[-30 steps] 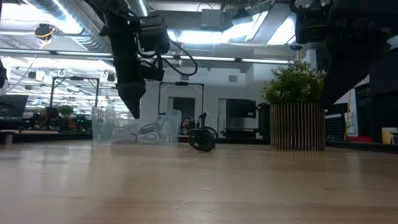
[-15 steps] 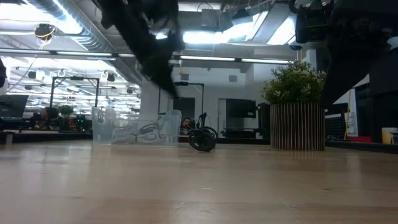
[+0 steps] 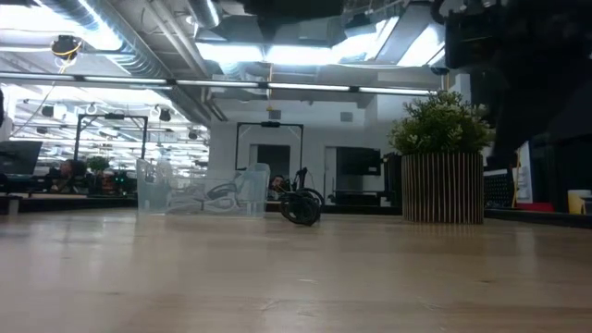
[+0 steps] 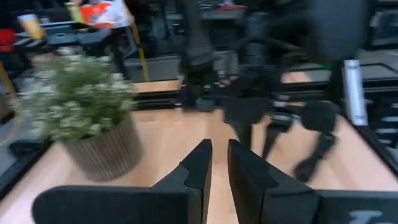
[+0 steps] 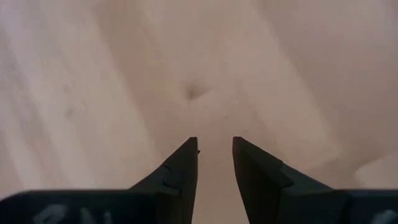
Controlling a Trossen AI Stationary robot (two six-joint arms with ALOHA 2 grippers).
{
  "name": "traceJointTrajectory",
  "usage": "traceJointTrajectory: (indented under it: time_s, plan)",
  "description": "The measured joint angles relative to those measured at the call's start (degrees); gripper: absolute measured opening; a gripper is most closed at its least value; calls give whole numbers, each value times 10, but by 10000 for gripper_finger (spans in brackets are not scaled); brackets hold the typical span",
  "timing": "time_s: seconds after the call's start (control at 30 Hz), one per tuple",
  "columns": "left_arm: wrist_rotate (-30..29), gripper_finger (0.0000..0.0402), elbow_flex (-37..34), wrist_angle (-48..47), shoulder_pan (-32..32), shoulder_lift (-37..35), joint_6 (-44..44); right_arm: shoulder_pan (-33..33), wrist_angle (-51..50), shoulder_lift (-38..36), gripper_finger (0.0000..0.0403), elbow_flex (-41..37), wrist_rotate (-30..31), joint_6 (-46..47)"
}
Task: Pick and place USB-C Cables
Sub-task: Put the bottom black USB cable into the transparent bin
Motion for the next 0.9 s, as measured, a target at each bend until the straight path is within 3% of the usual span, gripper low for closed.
traceJointTrajectory:
  time_s: [0.17,0.4,0.63,0.9]
  plan:
    - [0,45,-1,24,-38,1,0,14,0,0,106,0,-19,58]
    - [-1,45,-1,23,-62,1,0,90,0,0,106,0,-49,165]
    - [-2,45,-1,22,-64,1,-1,184,0,3,106,0,-57,316]
    - [-2,45,-1,8,-64,1,0,253,6,5,106,0,-126,537]
